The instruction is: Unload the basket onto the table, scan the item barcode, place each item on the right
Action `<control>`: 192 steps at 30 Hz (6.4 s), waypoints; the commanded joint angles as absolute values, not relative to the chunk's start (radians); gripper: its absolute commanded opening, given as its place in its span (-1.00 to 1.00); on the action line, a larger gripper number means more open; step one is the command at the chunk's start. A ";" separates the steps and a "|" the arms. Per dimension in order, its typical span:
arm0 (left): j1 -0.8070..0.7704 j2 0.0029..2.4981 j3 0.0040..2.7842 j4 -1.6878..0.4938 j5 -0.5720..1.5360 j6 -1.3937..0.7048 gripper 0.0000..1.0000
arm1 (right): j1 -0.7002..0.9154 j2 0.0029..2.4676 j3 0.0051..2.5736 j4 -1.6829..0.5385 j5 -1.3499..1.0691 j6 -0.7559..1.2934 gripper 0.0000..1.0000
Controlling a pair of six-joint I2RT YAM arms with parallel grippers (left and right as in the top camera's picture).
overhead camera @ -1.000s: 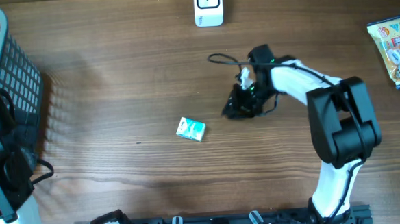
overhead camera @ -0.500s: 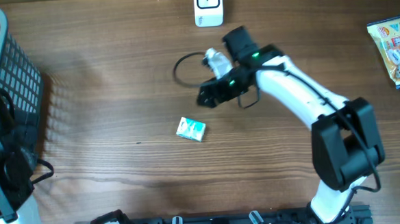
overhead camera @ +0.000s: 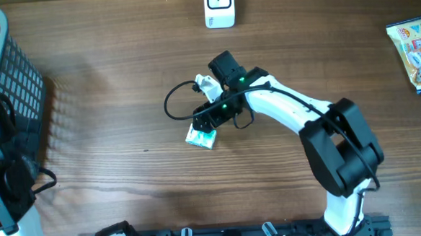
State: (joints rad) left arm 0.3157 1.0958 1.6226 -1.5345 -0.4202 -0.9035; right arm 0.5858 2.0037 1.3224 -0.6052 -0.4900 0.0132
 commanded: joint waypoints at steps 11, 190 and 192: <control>0.321 1.096 1.629 -1.536 -0.415 -0.894 1.00 | 0.586 2.052 1.313 -0.670 -0.538 0.027 -0.03; 0.321 1.096 1.629 -1.536 -0.415 -0.894 1.00 | 0.154 2.420 1.890 0.305 1.241 -0.580 -0.91; 0.321 1.096 1.629 -1.536 -0.415 -0.894 1.00 | 0.099 2.420 1.889 0.239 1.295 -0.511 -0.91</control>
State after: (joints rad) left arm 0.3157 1.0958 1.6226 -1.5345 -0.4202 -0.9035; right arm 0.1886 2.4222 1.8812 0.2890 1.0966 -0.6083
